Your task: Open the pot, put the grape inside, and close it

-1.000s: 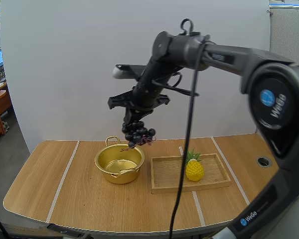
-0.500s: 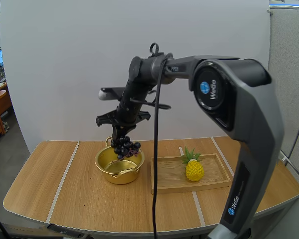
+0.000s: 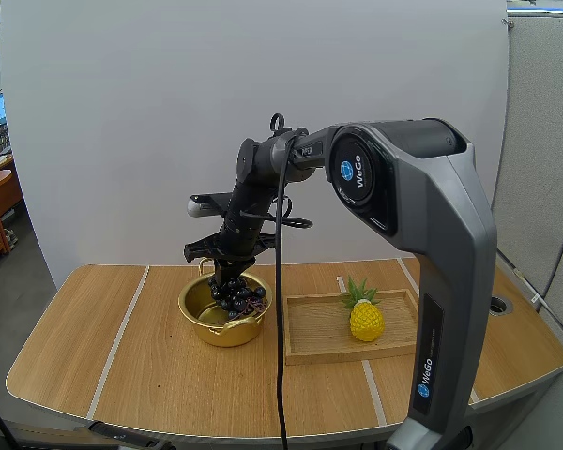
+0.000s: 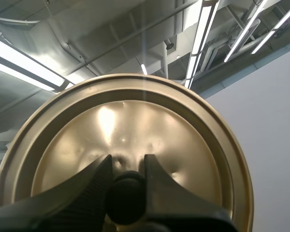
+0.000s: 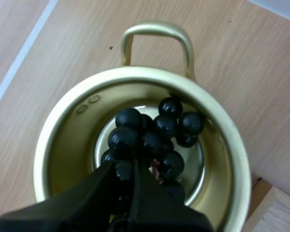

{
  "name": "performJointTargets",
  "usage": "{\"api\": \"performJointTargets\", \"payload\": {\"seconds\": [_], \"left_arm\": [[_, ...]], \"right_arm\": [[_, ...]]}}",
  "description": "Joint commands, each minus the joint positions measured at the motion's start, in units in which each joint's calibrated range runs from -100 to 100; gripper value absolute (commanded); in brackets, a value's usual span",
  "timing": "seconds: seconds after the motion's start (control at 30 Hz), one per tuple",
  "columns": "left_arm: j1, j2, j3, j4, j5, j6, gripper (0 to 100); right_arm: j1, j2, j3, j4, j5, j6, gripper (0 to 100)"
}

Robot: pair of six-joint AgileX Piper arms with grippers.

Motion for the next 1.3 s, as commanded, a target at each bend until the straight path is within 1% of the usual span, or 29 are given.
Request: {"api": "performJointTargets", "payload": {"seconds": [0.0, 0.23, 0.67, 0.77, 0.8, 0.87, 0.9, 0.97, 1.0, 1.27], "left_arm": [[-0.09, -0.4, -0.2, 0.7, -1.9, -0.6, 0], [-0.09, -0.4, -0.2, 0.7, -1.9, -0.6, 0], [-0.09, -0.4, -0.2, 0.7, -1.9, -0.6, 0], [-0.09, -0.4, -0.2, 0.7, -1.9, -0.6, 0], [-0.09, -0.4, -0.2, 0.7, -1.9, -0.6, 0], [-0.09, -0.4, -0.2, 0.7, -1.9, -0.6, 0], [-0.09, -0.4, -0.2, 0.7, -1.9, -0.6, 0], [-0.09, -0.4, -0.2, 0.7, -1.9, -0.6, 0], [-0.09, -0.4, -0.2, 0.7, -1.9, -0.6, 0], [-0.09, -0.4, -0.2, 0.7, -1.9, -0.6, 0]], "right_arm": [[0.1, 2.9, -0.5, -0.2, -1.6, -1.0, 0], [0.3, 6.4, -0.4, -0.2, -1.8, -1.0, 0], [0.3, 6.6, -0.5, 0.1, -6.4, -1.1, 0], [0.3, 6.6, -0.5, 1.1, -6.4, -2.6, 0], [0.3, 6.6, -0.5, 1.2, -6.4, -2.6, 6], [0.3, 6.5, -0.5, 1.2, -6.4, -2.6, 29], [0.3, 6.5, -0.5, 1.2, -6.4, -2.6, 42], [0.3, 6.5, -0.6, 0.8, -6.4, -2.6, 94], [0.3, 6.5, -1.0, 0.6, -6.2, -2.4, 100], [0.3, 4.4, -4.9, 0.6, 0.7, -1.8, 100]]}}
